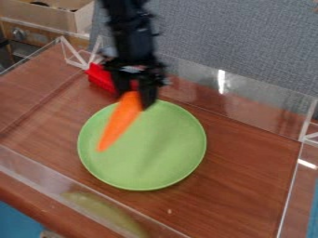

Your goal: Put the carrot on the right side

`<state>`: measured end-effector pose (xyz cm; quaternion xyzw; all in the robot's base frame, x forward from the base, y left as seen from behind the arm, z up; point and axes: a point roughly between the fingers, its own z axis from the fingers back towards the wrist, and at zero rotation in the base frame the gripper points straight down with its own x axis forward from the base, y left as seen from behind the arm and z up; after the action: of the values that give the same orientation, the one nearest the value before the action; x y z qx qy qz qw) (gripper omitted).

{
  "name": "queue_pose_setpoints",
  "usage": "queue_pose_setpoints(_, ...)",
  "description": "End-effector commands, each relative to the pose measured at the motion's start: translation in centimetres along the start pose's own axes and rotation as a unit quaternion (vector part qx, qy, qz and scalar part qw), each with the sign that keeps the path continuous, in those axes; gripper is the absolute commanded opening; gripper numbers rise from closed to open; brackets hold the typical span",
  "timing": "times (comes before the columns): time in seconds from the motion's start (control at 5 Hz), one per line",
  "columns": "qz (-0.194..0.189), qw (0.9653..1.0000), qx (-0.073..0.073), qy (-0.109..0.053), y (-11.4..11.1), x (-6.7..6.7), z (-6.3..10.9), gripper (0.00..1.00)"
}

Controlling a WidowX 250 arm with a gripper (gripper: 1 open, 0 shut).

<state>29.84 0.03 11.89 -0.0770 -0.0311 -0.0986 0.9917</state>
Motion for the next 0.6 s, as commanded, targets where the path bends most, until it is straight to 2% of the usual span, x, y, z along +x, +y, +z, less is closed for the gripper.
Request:
queue_pose_setpoints(0.0,-0.044,0.9984,0.006,-0.035,-4.1,1.9,2.5,0.00)
queue_pose_setpoints(0.2,-0.056,0.9981,0.009,-0.024,-2.7,0.9,2.7,0.00)
queue_pose_setpoints(0.4,-0.018,0.9994,0.013,-0.025,-1.1,0.1,3.6,0.00)
